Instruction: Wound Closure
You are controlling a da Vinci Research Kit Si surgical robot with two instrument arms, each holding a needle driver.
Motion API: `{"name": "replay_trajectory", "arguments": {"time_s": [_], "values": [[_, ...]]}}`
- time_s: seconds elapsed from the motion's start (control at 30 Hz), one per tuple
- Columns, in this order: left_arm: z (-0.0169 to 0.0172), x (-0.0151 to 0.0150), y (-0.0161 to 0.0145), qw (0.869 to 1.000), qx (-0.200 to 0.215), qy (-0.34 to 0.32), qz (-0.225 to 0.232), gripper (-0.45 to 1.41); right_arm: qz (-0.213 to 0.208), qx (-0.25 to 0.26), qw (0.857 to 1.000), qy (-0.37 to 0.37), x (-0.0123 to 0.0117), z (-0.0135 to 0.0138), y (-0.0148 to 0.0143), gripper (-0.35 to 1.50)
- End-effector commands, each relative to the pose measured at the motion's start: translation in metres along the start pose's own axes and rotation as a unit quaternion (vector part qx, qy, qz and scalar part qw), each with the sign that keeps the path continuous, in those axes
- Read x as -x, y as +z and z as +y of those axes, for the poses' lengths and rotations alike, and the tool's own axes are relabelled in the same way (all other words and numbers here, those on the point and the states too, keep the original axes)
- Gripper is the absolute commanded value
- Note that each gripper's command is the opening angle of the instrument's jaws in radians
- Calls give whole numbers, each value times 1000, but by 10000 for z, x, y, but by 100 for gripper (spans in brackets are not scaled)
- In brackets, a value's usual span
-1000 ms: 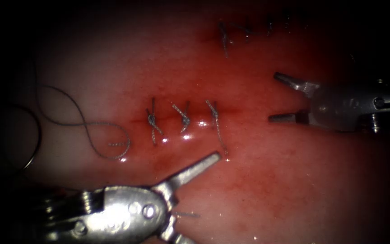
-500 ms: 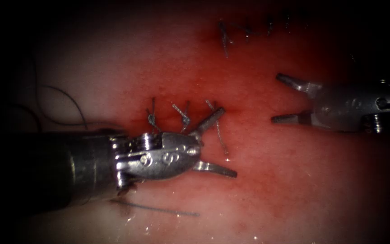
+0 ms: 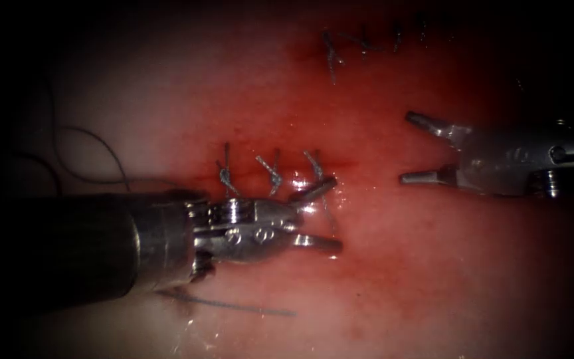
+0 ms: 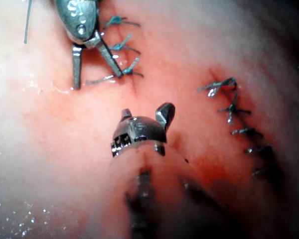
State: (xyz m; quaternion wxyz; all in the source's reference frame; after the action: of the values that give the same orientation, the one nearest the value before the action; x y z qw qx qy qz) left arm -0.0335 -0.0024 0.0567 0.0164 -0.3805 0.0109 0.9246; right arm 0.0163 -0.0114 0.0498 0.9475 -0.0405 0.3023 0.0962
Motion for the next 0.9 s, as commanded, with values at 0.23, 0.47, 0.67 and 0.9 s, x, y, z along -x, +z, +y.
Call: {"name": "replay_trajectory", "arguments": {"time_s": [0.23,0.47,0.67,0.9], "values": [[1,-8,8,1000,-3,25,5,17,0,-1,1000,-1,-3,-6,9,114],[-1,0,5,1000,-2,31,5,22,-1,-2,1000,-1,-4,-7,10,114],[0,1,3,999,-1,32,1,54,-1,-2,1000,-1,-4,-7,10,114],[1,1,4,999,-1,35,1,2,-1,-3,1000,-1,-4,-8,10,113]]}}
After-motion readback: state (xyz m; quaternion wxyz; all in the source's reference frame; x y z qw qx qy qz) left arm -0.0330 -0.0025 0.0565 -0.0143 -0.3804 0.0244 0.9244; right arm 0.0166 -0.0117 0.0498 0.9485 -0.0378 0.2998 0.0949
